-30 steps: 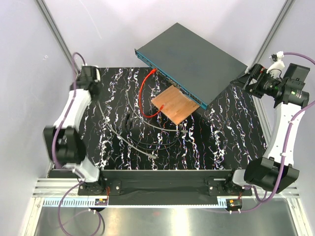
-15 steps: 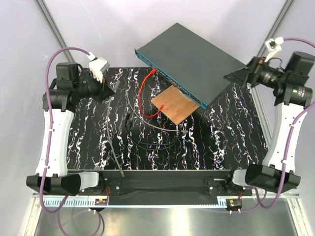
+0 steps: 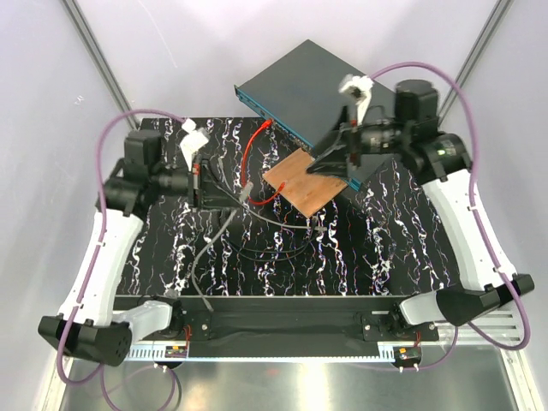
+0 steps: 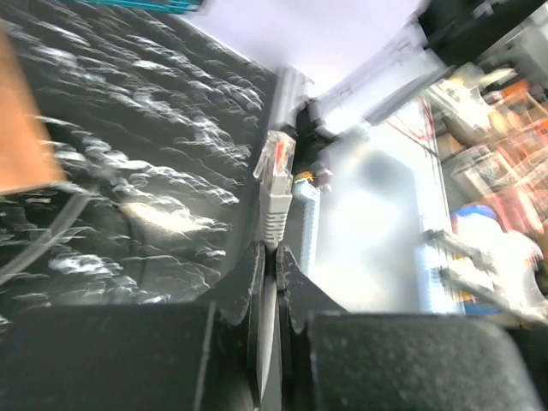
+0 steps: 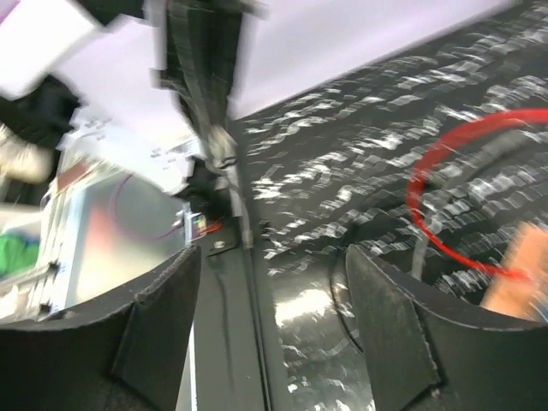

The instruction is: Insert the plug into the switch port

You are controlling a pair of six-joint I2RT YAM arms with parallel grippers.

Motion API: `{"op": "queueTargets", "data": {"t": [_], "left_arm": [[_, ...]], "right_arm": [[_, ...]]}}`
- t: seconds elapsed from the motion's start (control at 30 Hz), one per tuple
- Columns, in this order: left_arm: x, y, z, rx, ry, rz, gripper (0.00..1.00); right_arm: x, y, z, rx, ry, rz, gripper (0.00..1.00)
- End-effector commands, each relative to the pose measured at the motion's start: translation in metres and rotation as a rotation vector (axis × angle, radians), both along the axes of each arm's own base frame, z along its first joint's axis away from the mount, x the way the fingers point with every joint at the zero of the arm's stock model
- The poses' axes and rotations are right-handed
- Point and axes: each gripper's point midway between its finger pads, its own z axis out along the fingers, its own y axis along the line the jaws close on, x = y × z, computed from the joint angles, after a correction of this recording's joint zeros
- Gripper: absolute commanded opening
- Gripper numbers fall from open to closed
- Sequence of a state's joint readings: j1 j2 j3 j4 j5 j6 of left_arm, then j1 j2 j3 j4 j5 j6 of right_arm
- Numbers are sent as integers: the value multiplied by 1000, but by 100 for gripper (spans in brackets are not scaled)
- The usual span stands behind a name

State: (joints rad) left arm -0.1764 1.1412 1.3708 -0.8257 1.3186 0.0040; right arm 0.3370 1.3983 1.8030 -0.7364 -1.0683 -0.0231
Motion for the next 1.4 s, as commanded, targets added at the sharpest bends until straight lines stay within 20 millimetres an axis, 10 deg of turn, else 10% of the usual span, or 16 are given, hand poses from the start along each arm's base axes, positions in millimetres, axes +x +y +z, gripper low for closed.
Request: {"op": "queueTargets", "data": {"t": [0.0,0.3,1.07,1.2,1.37], "left_arm": [[-27,-13,26,-117,48,-130,0],[-37,-27,28,-134,54,-193,0],[-36,-37,21,-122,95,-214,0],[-35,-39,20,-119,106,-218,0],[-31,-40,23,-123,75,-188,2]], "right_arm": [[-20,30,23,17,-133,88,73],[-76,85,1,4,-52,306,68],[-64,106,-12,-16,-30,286,47],[-64,107,-13,-20,-40,288,38],[-65,105,-20,-44,-34,286,0]]}}
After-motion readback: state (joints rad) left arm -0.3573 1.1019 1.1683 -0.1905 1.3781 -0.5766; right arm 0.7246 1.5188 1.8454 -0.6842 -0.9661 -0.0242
